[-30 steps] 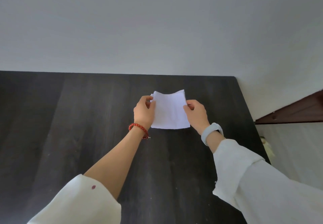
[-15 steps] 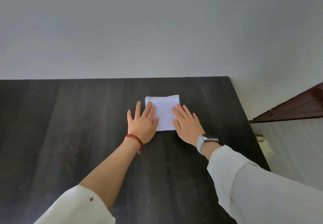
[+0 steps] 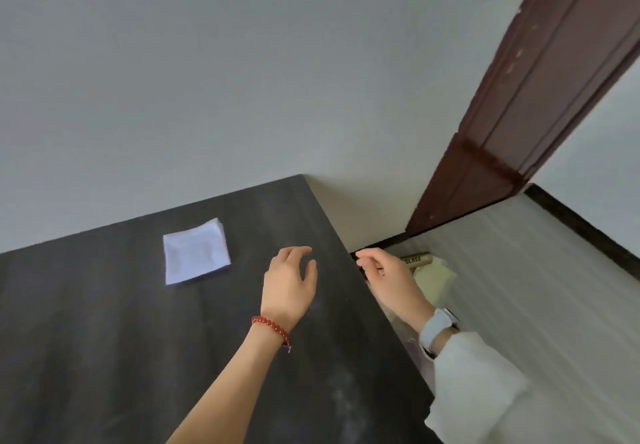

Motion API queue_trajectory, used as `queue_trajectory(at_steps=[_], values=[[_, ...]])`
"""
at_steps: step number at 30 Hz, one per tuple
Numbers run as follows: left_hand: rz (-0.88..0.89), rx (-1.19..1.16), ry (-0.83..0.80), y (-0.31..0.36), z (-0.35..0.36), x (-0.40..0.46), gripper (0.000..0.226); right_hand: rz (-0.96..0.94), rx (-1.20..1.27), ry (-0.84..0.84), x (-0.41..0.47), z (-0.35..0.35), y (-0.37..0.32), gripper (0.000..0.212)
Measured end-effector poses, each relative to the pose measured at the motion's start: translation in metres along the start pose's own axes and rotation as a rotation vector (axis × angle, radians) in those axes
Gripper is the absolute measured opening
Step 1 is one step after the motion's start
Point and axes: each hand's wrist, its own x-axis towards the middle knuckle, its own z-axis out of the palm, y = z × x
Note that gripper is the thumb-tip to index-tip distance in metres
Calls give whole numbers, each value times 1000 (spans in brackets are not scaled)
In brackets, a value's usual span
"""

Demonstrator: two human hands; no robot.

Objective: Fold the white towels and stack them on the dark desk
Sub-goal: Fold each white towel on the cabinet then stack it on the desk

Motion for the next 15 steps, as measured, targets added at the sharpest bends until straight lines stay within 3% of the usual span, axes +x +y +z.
queue_trajectory(at_steps=[6, 15], values=[[249, -142, -246, 207, 151, -101, 24, 199, 0, 297, -166, -206, 119, 19], [735, -241, -810, 485, 371, -300, 25, 739, 3, 801, -462, -443, 279, 23]])
